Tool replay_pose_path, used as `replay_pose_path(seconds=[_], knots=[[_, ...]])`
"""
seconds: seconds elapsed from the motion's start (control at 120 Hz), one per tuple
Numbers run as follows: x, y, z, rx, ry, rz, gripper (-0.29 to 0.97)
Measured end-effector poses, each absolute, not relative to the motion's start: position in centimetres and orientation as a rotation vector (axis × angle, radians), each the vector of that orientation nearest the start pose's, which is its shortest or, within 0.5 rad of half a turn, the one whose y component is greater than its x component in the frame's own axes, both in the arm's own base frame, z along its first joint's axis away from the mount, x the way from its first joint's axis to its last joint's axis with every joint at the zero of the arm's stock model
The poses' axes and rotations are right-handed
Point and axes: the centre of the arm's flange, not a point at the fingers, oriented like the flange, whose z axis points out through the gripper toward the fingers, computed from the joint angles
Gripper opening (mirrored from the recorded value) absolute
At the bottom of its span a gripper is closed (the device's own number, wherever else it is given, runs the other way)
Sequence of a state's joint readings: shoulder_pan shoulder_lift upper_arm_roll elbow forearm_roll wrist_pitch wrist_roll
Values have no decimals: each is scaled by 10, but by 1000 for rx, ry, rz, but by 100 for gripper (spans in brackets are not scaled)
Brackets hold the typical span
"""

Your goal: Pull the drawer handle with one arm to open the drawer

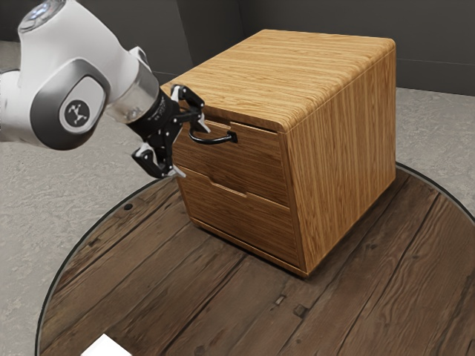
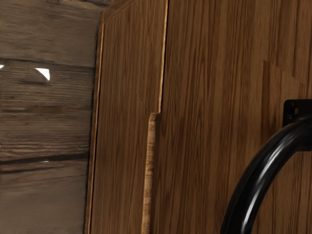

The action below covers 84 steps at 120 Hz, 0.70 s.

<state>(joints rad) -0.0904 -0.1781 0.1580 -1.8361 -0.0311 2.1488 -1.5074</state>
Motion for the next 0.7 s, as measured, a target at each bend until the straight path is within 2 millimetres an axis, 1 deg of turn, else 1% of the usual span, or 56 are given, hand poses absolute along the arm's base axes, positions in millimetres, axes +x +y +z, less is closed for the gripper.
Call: replay_pose_path(seconds=[0.1,0.217,0.367,0.483,0.583,0.7], knots=[[542,38,651,1917,1955,453,68],[542,39,649,1908,1965,447,67],[540,41,646,1896,1980,439,58],[538,40,647,1893,1983,435,45],[535,40,649,1888,1985,436,31],[520,43,657,1876,1984,438,12]])
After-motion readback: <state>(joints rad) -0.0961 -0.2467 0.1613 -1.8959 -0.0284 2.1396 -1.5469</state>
